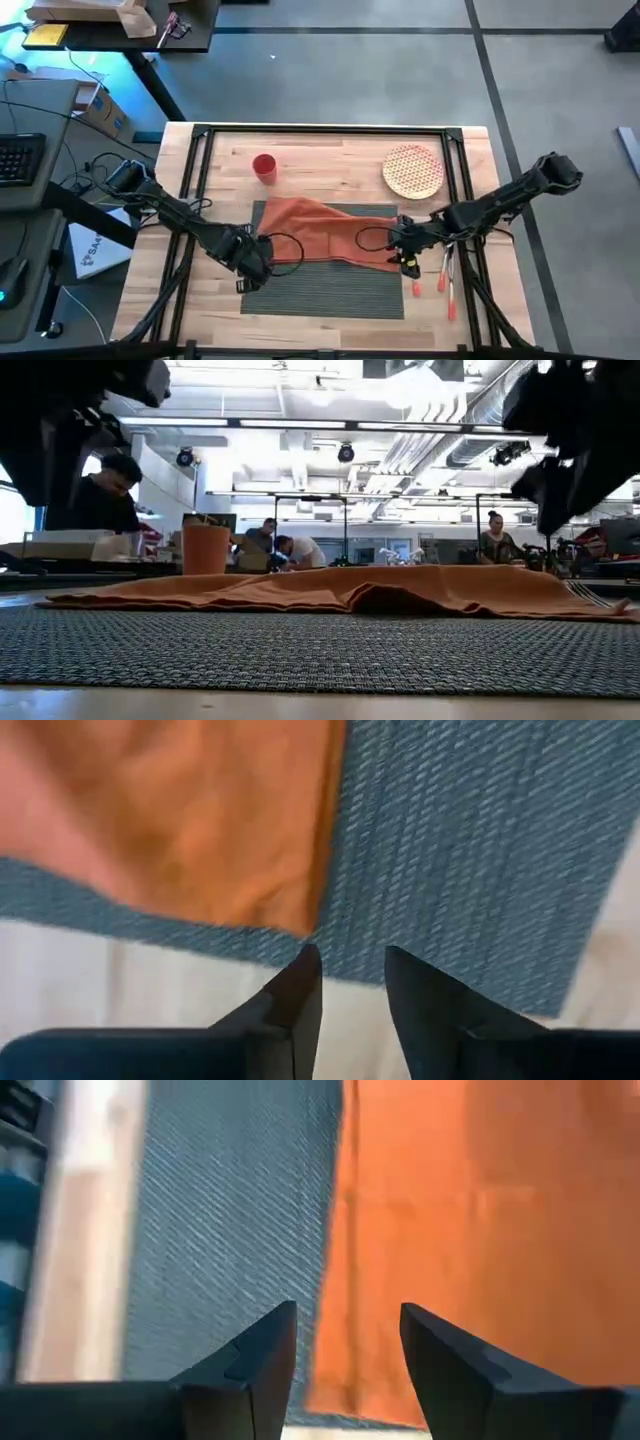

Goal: Set table place
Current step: Fold the orange table napkin

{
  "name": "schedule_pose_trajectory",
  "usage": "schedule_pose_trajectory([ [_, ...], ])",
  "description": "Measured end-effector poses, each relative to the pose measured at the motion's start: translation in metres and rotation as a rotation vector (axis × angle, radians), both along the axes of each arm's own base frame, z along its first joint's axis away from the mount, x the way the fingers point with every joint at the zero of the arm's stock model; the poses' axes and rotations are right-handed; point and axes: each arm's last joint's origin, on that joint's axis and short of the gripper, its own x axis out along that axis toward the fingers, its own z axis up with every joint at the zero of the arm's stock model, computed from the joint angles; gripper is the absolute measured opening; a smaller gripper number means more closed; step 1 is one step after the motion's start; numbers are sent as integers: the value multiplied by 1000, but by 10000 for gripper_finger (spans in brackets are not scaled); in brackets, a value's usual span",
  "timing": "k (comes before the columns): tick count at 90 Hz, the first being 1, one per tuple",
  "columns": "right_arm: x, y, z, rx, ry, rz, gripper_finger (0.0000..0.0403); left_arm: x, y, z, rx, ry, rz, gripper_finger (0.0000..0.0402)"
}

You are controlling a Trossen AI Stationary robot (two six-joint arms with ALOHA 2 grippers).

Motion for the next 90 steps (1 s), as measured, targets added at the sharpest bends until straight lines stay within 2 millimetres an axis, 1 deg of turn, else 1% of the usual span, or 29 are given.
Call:
schedule_pose_trajectory([
  [8, 3, 4, -11, -25, 41, 80, 155, 2, 1, -3, -34, -10, 57, 79],
  [17, 6, 6, -23, -67, 91, 127, 142, 3, 2, -3, -41, -13, 100, 70],
  [29, 7, 10, -39, -107, 153, 184, 123, 2, 1, -3, -64, -1, 111, 62],
  [36, 7, 13, -45, -128, 176, 210, 113, 2, 1, -3, -72, 4, 110, 60],
  [45, 8, 15, -47, -141, 184, 218, 90, 2, 1, -3, -76, 7, 110, 59],
  [50, 7, 17, -45, -152, 191, 219, 68, 2, 1, -3, -76, 7, 110, 59],
  [57, 7, 17, -40, -180, 222, 217, 24, 2, 1, -3, -75, 10, 111, 59],
  [61, 9, 18, -35, -201, 238, 217, 10, 2, 2, -1, -71, 12, 112, 59],
  [69, 18, 20, -19, -203, 234, 213, 6, 6, 3, 3, -82, -5, 122, 59],
  [80, 28, 22, 0, -139, 240, 232, 1, 12, 6, 9, -77, -43, 120, 59],
  [90, 33, 23, 9, -100, 229, 222, 0, 16, 14, 9, -36, -65, 138, 59],
])
